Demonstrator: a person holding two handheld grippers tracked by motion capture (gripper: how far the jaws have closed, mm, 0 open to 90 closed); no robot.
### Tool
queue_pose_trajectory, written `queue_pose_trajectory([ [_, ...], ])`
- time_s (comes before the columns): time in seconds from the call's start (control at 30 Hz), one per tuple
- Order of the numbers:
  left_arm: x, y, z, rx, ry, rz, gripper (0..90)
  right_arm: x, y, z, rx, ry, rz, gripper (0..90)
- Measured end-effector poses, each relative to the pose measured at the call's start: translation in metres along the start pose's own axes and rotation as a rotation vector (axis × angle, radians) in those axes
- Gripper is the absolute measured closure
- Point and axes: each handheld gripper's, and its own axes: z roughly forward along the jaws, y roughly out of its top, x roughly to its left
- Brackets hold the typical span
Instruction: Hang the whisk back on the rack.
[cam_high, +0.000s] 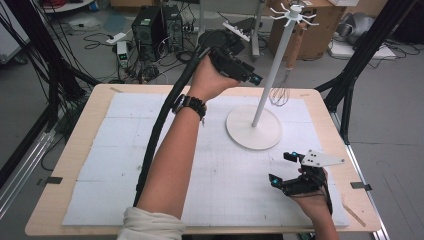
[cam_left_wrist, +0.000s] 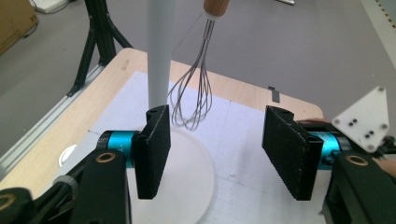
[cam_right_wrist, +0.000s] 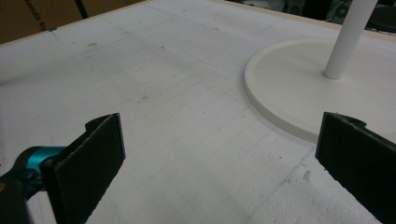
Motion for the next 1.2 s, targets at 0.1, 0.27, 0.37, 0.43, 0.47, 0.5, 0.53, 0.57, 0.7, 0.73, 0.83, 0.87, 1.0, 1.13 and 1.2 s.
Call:
queue_pose_trajectory([
  [0.1, -0.001, -0.003, -0.002, -0.006, -0.004, -0.002, 22.3, 0.000, 0.000, 0.000, 0.000, 0.001, -0.003, 0.3],
  [0.27, -0.004, -0.021, -0.009, -0.008, 0.011, -0.011, 18.2, 0.001, 0.000, 0.001, 0.005, 0.003, -0.002, 0.3],
  [0.37, -0.004, -0.033, -0.013, -0.012, 0.020, -0.021, 17.1, 0.001, 0.000, 0.001, 0.006, 0.002, -0.009, 0.3],
  [0.43, -0.002, -0.043, -0.017, -0.004, 0.026, -0.028, 16.3, 0.002, 0.000, 0.002, 0.010, 0.003, -0.003, 0.3],
  [0.47, -0.001, -0.047, -0.018, 0.009, 0.033, -0.029, 15.7, 0.001, 0.000, 0.003, 0.009, 0.001, -0.012, 0.3],
  [0.5, -0.001, -0.050, -0.019, 0.020, 0.033, -0.033, 14.7, 0.002, 0.001, 0.003, 0.011, 0.001, -0.010, 0.3],
  [0.53, -0.001, -0.053, -0.020, 0.044, 0.034, -0.032, 13.4, 0.002, 0.001, 0.003, 0.015, 0.003, -0.006, 0.3],
  [0.57, -0.001, -0.055, -0.021, 0.062, 0.038, -0.026, 12.1, 0.002, 0.001, 0.003, 0.013, 0.003, -0.011, 0.3],
  [0.7, -0.007, -0.058, -0.029, 0.058, 0.047, -0.017, 10.2, 0.001, 0.001, 0.004, 0.010, 0.003, -0.016, 0.3],
  [0.73, -0.008, -0.058, -0.031, 0.056, 0.049, -0.016, 10.0, 0.001, 0.001, 0.004, 0.012, 0.004, -0.016, 0.3],
  [0.83, -0.010, -0.064, -0.035, 0.021, 0.041, -0.027, 8.9, 0.002, 0.001, 0.005, 0.013, 0.007, -0.014, 0.3],
  [0.87, -0.010, -0.068, -0.036, 0.012, 0.039, -0.035, 8.2, 0.002, 0.001, 0.005, 0.012, 0.004, -0.018, 0.3],
  [1.0, -0.010, -0.084, -0.037, 0.011, 0.058, -0.048, 6.2, 0.003, 0.001, 0.005, 0.015, 0.007, -0.012, 0.3],
  [1.13, -0.014, -0.099, -0.040, -0.010, 0.062, -0.063, 5.2, 0.003, 0.001, 0.005, 0.015, 0.006, -0.012, 0.3],
  [1.2, -0.015, -0.105, -0.042, -0.017, 0.068, -0.059, 4.3, 0.003, 0.001, 0.005, 0.011, 0.004, -0.016, 0.3],
])
